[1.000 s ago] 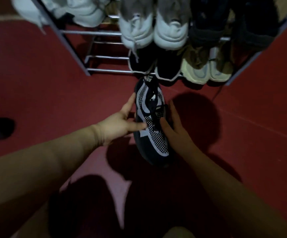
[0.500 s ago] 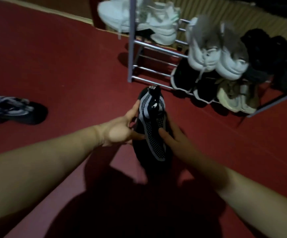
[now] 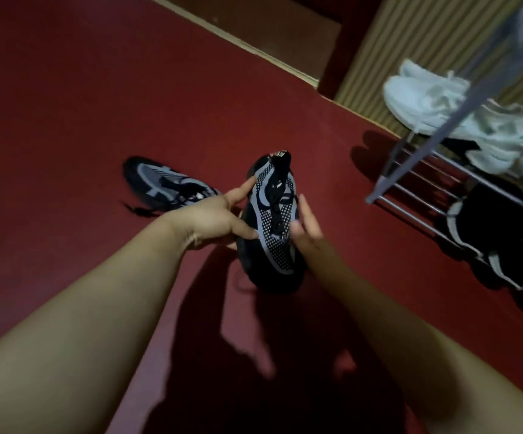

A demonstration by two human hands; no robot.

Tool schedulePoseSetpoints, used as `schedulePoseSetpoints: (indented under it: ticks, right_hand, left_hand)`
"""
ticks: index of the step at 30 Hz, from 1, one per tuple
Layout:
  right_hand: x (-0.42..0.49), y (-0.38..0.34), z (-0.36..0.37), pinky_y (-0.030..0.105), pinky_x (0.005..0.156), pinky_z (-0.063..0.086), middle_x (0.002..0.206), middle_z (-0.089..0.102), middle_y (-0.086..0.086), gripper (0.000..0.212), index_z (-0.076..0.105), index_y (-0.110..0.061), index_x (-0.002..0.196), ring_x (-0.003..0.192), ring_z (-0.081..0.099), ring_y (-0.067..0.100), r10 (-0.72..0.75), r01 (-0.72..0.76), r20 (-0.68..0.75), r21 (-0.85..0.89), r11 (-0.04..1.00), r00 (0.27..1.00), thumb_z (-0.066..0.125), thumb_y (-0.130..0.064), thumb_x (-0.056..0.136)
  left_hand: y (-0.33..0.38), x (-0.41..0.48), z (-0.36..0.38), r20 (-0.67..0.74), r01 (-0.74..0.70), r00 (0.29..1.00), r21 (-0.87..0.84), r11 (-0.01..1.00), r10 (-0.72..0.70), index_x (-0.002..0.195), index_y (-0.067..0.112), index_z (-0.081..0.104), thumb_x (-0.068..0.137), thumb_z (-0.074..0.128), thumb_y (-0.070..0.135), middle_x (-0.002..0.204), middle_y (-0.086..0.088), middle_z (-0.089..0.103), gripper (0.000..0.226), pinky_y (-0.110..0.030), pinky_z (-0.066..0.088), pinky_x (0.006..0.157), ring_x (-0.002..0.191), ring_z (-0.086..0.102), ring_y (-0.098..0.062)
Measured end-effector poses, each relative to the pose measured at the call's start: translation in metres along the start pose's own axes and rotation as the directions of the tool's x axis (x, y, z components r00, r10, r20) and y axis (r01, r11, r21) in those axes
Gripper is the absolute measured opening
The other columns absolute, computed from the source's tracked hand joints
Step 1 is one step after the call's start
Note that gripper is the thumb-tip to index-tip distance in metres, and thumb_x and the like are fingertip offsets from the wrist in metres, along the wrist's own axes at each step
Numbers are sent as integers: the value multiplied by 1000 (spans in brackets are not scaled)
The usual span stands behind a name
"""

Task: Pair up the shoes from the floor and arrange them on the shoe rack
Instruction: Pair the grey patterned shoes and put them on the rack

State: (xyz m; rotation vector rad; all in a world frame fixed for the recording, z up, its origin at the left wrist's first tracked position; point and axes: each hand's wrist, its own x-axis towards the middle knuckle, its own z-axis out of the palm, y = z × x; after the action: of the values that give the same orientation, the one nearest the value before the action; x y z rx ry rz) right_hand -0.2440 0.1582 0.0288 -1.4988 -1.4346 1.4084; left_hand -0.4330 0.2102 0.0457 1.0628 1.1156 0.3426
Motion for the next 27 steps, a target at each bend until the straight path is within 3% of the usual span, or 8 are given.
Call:
schedulePoseSetpoints:
  ticks: [3,5,8,10,14,19,24,27]
  right_hand:
    - [53,-3,29,24,93,40,122,48,-2,54,20,-32,149,111,44,11,54,-50,-286,21,999,957,35,-45,99]
    - [85,1,47,34,101,36,129,47,9,66,19,-30,150,114,45,18,41,-112,-341,-192,975,939,44,-50,93]
    - [118,7,80,41,112,21,151,27,11,86,1,-34,151,140,23,27,49,-106,-99,-735,670,994,56,-49,86]
    - [133,5,107,45,115,8,157,14,8,93,-7,-34,150,146,4,26,76,7,52,-866,500,996,58,-46,85]
    - [145,1,141,48,116,5,159,5,12,95,-15,-27,150,146,4,32,136,55,94,-962,266,986,56,-26,85]
    - [139,19,141,39,99,37,155,14,8,92,-12,-24,150,138,25,28,102,-1,24,-972,234,994,57,-23,89]
    - [111,47,111,35,85,42,147,33,5,86,1,-20,152,125,42,23,-69,10,-5,-978,209,998,58,-18,87]
    - [80,59,72,39,94,40,151,28,3,88,2,-23,152,131,38,22,-27,110,107,-982,156,994,59,-14,86]
  left_hand:
    - [-6,-12,-48,-124,-60,991,-33,998,56,143,49,19,79,63,-12,122,8,59,99,-32,54,86,101,64,-15]
    - [-17,-24,-77,-214,-80,975,-88,993,60,143,49,21,80,62,-12,121,9,58,97,-36,53,86,102,63,-16]
    - [-39,-45,-109,-333,-94,943,-189,977,26,142,50,21,81,59,-14,118,10,60,96,-39,53,81,101,63,-19]
    - [-51,-58,-123,-369,-85,930,-222,971,-2,143,50,21,82,57,-15,115,7,61,96,-37,53,79,101,63,-20]
    - [-65,-71,-136,-370,-35,927,-228,973,-53,144,48,20,82,57,-14,119,2,59,95,-38,53,81,105,61,-21]
    - [-63,-69,-139,-377,-58,926,-226,972,-33,145,46,19,82,56,-14,118,3,61,95,-35,53,78,104,63,-20]
    - [-58,-66,-135,-360,-78,933,-210,975,-3,145,47,17,83,54,-14,116,4,61,95,-35,52,79,104,62,-19]
    - [-58,-63,-128,-315,-64,949,-186,980,2,144,47,19,82,54,-15,116,5,59,94,-36,51,81,104,61,-19]
